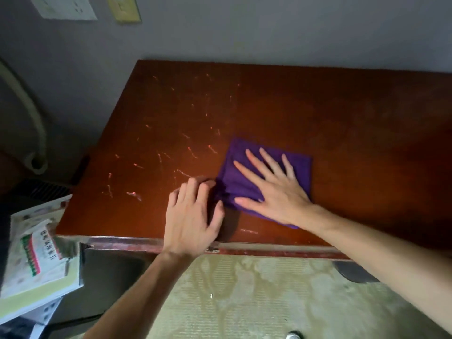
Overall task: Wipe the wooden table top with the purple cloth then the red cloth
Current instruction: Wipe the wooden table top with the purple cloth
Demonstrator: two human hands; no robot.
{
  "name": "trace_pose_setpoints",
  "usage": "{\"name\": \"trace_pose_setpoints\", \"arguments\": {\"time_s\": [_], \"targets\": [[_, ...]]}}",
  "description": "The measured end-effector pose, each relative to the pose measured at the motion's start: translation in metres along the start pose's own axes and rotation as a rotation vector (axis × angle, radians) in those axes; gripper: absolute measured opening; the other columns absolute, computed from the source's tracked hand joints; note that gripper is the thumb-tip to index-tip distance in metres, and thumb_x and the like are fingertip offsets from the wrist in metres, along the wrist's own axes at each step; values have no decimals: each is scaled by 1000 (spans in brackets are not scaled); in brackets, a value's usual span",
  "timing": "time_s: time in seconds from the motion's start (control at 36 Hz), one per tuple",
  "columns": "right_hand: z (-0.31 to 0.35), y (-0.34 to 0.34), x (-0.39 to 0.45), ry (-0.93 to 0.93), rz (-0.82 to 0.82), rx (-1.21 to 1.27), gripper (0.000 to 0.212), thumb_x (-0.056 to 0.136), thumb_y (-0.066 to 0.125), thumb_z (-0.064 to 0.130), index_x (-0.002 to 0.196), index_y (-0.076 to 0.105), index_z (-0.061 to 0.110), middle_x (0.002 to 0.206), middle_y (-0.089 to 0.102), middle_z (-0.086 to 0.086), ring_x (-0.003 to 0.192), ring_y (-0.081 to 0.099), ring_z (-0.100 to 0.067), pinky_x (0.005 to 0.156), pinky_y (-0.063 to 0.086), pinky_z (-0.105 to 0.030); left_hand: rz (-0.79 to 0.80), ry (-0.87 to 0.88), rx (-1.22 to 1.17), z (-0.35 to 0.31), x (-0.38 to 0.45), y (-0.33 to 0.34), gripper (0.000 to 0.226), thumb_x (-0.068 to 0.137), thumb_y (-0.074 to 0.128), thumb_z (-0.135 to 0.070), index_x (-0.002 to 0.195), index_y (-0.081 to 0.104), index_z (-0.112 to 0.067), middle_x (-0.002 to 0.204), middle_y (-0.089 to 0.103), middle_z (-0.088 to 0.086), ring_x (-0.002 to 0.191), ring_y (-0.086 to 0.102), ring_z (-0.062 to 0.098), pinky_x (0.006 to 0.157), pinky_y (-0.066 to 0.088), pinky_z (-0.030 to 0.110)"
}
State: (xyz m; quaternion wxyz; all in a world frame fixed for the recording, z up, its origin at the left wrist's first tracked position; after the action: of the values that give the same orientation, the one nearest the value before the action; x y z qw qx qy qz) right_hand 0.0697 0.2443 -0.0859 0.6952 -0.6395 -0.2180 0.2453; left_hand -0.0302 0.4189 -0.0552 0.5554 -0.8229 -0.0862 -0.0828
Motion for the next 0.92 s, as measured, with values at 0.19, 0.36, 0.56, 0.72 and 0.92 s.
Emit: {"name": "trace_pose_setpoints", "arguments": {"time_s": [0.19,0.36,0.56,0.72,0.92], "targets": [[64,7,-42,-222,56,-45,89,89,30,88,163,4,47,174,-4,7,161,-7,-24,124,7,-65,107,80,183,74,-10,-27,55,95,42,-52,141,54,-23,146,51,3,128,51,25,106,34,44],[43,-6,15,-483,192,-62,82,91,37,84,160,5,54,173,-11,15,159,-16,-13,127,-7,-53,163,45,178,100,-9,-23,58,97,37,-56,145,52,-28,150,48,6,135,48,25,113,28,47],[0,-11,131,-643,173,-136,81,91,36,81,162,9,50,174,-6,13,160,-7,-16,126,-4,-50,209,25,131,100,-7,-22,57,99,36,-55,150,46,-31,153,44,4,138,43,23,112,29,44],[-46,-16,223,-570,123,-121,80,91,24,85,161,8,51,173,-2,15,160,-2,-15,126,4,-51,288,-10,141,102,-8,-19,59,98,36,-58,152,42,-34,155,41,3,139,43,20,113,28,44],[-100,-27,315,-298,67,-19,88,80,9,96,158,12,55,173,9,15,160,6,-15,127,9,-56,230,-15,94,101,-4,-18,63,92,47,-58,152,43,-39,158,42,-3,145,40,14,110,34,45]]}}
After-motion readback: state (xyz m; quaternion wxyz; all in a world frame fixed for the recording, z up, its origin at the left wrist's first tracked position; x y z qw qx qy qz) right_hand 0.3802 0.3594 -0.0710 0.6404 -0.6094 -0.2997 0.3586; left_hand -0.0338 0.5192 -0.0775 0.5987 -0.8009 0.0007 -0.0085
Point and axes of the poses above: each hand's wrist, its own x-axis towards the middle knuckle, its own y-axis out of the palm, z = x × y, the point moved 6 cm from there along x, towards the middle knuckle
